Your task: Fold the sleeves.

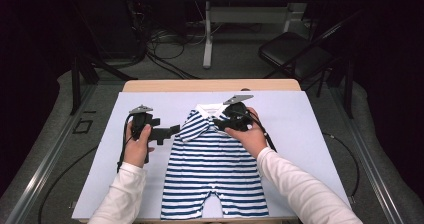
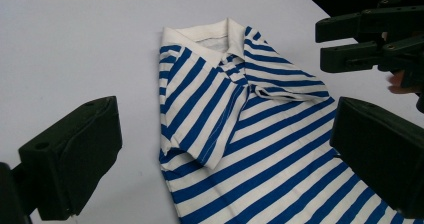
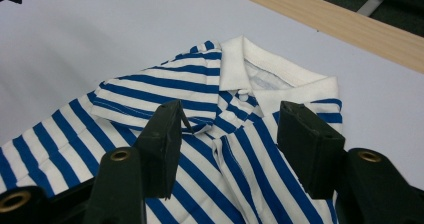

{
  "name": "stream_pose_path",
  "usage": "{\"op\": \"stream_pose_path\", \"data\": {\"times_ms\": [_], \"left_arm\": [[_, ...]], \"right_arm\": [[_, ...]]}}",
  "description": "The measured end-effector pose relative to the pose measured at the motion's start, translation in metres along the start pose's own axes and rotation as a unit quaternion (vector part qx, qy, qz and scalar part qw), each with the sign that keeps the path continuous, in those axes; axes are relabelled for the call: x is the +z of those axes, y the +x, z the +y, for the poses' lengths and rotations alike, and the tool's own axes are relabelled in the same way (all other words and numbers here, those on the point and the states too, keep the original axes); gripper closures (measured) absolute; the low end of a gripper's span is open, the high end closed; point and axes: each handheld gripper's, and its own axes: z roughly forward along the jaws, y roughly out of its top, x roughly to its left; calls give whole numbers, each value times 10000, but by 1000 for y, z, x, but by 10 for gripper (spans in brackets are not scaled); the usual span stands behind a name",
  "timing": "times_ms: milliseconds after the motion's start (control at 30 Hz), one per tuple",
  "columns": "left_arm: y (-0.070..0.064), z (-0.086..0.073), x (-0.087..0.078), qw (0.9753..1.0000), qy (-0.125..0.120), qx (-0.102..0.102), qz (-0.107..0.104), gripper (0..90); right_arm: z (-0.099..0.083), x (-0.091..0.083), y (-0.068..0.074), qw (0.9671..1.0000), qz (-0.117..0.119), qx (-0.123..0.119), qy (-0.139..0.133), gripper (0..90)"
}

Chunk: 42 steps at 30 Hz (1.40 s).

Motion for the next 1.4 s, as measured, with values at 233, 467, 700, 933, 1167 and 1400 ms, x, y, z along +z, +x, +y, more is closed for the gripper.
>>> {"op": "stream_pose_path", "data": {"times_ms": [233,467,700,933,1167,1400], "left_arm": [[-1,-1,3,10000,48,-4,6,5],[0,-2,4,10000,54,-18,10,5],[0,-3,6,10000,77,-41,12,5],[0,-4,7,9999,118,-47,17,5],[0,-5,8,9999,111,-51,20,5],[-1,-4,9,9999,125,-19,-13,5]], "right_arm": [[2,-10,-9,9999,25,-149,-41,425],[2,-17,-15,9999,105,-111,-71,364],[2,-22,-15,9999,94,-77,70,194],[4,-25,-21,9998,196,56,2,49],[5,-28,-24,9998,116,-66,159,0],[11,-32,-26,9996,89,-227,131,0]]}}
